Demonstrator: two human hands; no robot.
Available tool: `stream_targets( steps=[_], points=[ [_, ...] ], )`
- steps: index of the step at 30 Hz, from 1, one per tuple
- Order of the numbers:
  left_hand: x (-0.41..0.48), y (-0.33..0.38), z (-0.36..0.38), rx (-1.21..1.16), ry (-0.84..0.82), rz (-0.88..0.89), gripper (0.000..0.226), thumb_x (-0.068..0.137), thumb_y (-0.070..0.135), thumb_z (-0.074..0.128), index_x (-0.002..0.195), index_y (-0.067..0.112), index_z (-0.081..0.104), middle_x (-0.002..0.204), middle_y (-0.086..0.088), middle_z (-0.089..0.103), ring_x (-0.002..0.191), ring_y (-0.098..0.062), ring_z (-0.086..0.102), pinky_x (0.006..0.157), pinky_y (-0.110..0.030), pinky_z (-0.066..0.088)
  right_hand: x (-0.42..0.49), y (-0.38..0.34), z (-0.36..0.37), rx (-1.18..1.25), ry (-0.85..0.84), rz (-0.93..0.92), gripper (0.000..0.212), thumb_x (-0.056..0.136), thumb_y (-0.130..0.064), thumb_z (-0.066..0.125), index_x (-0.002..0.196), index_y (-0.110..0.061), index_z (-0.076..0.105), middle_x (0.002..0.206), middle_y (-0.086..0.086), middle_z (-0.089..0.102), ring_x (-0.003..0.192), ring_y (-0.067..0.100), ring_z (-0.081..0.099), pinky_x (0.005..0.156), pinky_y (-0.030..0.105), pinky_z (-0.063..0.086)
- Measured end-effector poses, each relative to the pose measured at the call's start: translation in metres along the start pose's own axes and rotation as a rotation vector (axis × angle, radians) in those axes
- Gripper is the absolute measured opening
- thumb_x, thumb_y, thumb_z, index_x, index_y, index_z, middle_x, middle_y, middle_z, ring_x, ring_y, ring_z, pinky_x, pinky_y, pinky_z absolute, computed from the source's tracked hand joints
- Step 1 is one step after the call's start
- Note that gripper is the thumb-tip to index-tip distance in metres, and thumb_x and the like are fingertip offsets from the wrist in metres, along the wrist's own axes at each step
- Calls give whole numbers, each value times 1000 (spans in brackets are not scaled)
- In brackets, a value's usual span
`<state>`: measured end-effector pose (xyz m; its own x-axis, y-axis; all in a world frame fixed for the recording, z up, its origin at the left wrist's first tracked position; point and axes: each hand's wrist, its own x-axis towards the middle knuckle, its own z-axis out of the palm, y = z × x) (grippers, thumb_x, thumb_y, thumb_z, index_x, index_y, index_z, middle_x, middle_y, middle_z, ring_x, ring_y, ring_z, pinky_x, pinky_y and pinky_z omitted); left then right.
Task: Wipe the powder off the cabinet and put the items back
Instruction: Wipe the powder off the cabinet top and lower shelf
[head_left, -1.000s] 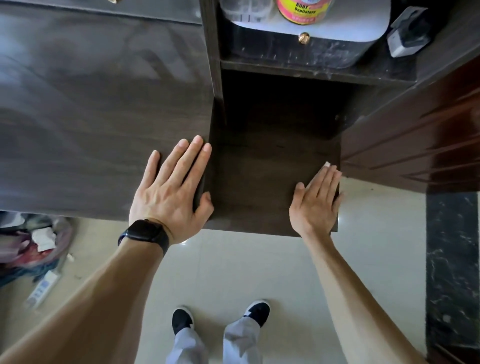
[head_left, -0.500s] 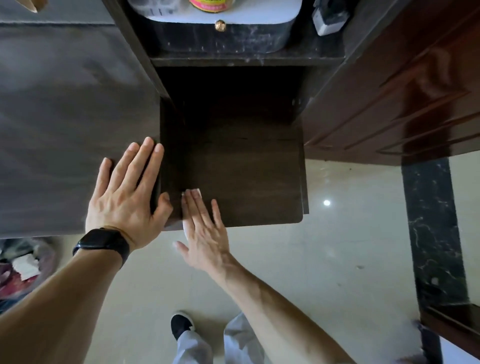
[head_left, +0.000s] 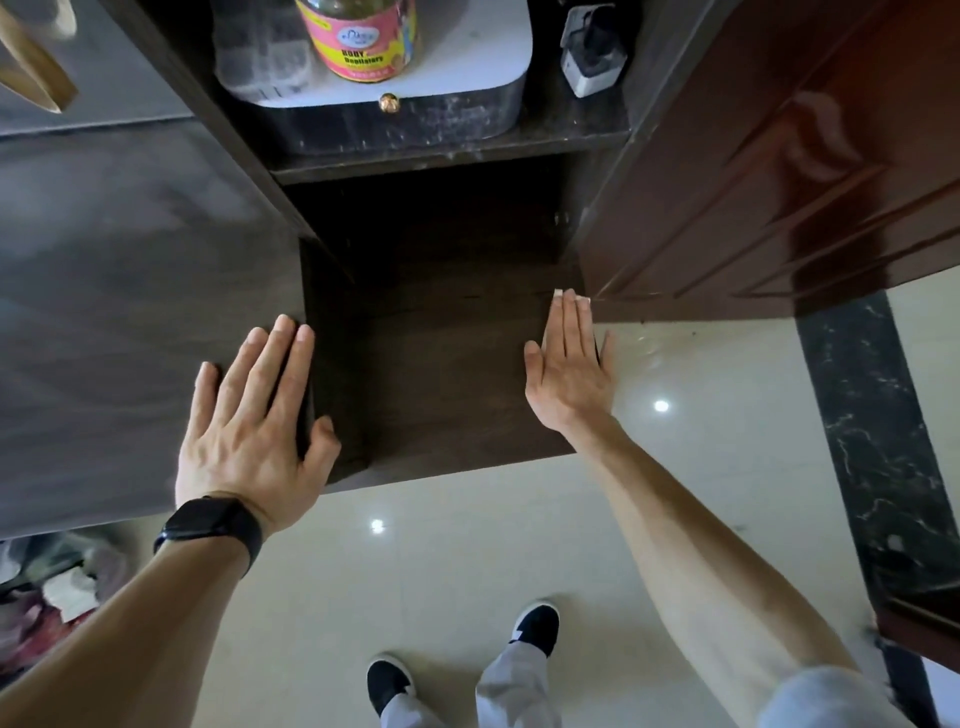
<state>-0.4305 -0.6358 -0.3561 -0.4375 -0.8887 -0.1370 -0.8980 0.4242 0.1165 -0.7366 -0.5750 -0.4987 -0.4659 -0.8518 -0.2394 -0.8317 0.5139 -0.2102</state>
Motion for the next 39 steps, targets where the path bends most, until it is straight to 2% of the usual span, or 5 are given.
stream_targets(
  steps=[18, 24, 28, 34, 39],
  points=[
    [-1, -5, 4, -12, 15, 26, 77, 89, 46, 32, 158, 26, 5, 166, 5, 4, 152, -14, 0, 123, -50, 5, -152, -48, 52, 172, 104, 192, 66, 105, -49, 14, 159, -16, -6, 168, 2, -5, 154, 18, -8, 123, 47, 15],
    [-1, -8, 8, -47, 53, 82, 72, 93, 42, 31, 158, 22, 8, 166, 1, 6, 152, -19, 3, 122, -53, 5, -197, -173, 104, 216, 122, 4, 83, 95, -24, 56, 160, -13, 6, 168, 2, -1, 155, 19, -3, 122, 45, 12],
    [-2, -11, 6, -105, 30, 138, 68, 96, 43, 25, 158, 23, 7, 166, 4, 4, 152, -17, 0, 123, -50, 2, -206, -229, 114, 286, 151, 157, 100, 78, 7, 68, 159, -10, 13, 168, 6, 6, 155, 22, -4, 123, 47, 19],
    [13, -57, -11, 16, 40, 411, 59, 100, 46, 18, 157, 28, 18, 164, 6, 16, 149, -19, 19, 118, -47, 19, -200, -230, 104, 383, 506, 222, 47, 94, -2, 45, 138, -10, 58, 140, 10, 57, 124, 25, 51, 98, 30, 52],
    [22, -69, -7, -51, 74, 478, 57, 98, 39, 32, 154, 28, 30, 162, 5, 26, 147, -22, 25, 120, -48, 17, -193, -233, 105, 539, 626, 269, 34, 87, 5, 70, 120, -6, 70, 99, 11, 68, 88, 24, 64, 76, 29, 58]
  ],
)
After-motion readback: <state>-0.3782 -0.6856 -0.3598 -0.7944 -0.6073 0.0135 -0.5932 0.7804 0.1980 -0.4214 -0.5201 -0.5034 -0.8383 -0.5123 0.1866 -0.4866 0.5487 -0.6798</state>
